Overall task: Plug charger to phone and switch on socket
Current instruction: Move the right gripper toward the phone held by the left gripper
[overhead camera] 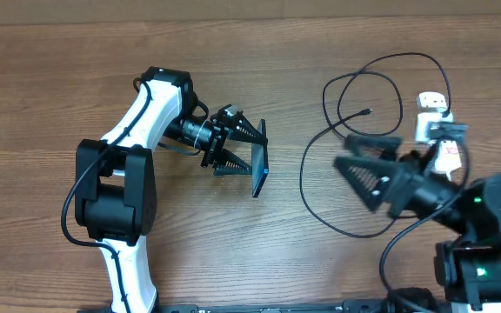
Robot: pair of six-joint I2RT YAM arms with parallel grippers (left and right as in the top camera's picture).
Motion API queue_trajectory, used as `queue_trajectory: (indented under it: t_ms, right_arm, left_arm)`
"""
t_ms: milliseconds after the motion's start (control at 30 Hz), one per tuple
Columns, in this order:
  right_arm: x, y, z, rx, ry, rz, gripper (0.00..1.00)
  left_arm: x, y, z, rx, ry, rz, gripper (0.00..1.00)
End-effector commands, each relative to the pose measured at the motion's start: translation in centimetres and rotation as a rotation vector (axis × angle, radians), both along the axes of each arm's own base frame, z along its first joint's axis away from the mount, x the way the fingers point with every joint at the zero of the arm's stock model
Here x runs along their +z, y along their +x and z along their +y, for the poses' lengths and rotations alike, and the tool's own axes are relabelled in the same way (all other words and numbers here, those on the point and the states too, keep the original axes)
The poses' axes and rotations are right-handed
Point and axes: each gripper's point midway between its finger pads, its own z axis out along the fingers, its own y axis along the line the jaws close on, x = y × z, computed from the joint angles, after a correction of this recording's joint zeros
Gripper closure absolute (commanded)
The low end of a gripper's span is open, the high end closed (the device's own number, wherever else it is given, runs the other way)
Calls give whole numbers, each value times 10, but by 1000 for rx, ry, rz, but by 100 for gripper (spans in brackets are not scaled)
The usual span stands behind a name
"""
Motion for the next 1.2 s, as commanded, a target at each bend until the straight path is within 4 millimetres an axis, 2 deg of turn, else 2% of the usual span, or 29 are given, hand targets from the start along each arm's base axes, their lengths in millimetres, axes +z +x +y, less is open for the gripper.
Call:
queue_trajectory:
  t_ms: [0, 100, 167, 267, 433, 567, 700, 800, 867, 933, 1000, 1067, 1167]
  right_arm:
    - [-27, 13, 11, -130, -101, 62, 1]
    - [-61, 14, 18, -200, -202, 163, 1]
    - [-77, 10, 26, -226, -264, 198, 1]
    - [-76, 0, 40, -253, -287, 191, 1]
    - [-65, -18, 65, -164, -267, 142, 0]
    - [-79, -28, 71, -102, -307, 183, 0]
    - [-75, -14, 70, -169, -299, 161, 2]
    - [-75, -4, 70, -210, -304, 159, 15]
    - [-82, 6, 70, -245, -346, 184, 19]
    - [-91, 16, 73, -280, -402, 211, 19]
    - [-97, 21, 84, -273, -459, 221, 18]
    - [-102, 24, 102, -262, -523, 226, 9]
    - [-109, 28, 110, -332, -637, 217, 0]
  left_arm:
    - [13, 8, -4, 25, -54, -29, 55]
    - [13, 8, -4, 24, -53, -30, 55]
    - [13, 8, -4, 25, -54, -29, 55]
    - [13, 8, -4, 25, -54, -30, 55]
    - [13, 8, -4, 24, -53, -30, 55]
    - [13, 8, -4, 24, -53, -31, 55]
    - [12, 8, -4, 21, -51, -35, 55]
    - [12, 7, -4, 20, -49, -35, 55]
    - [12, 7, -4, 20, -49, -36, 55]
    - [12, 7, -4, 19, -49, -36, 55]
    - [12, 7, -4, 19, -49, -36, 55]
    - [12, 7, -4, 19, -49, -36, 55]
    - [12, 7, -4, 20, -49, -36, 55]
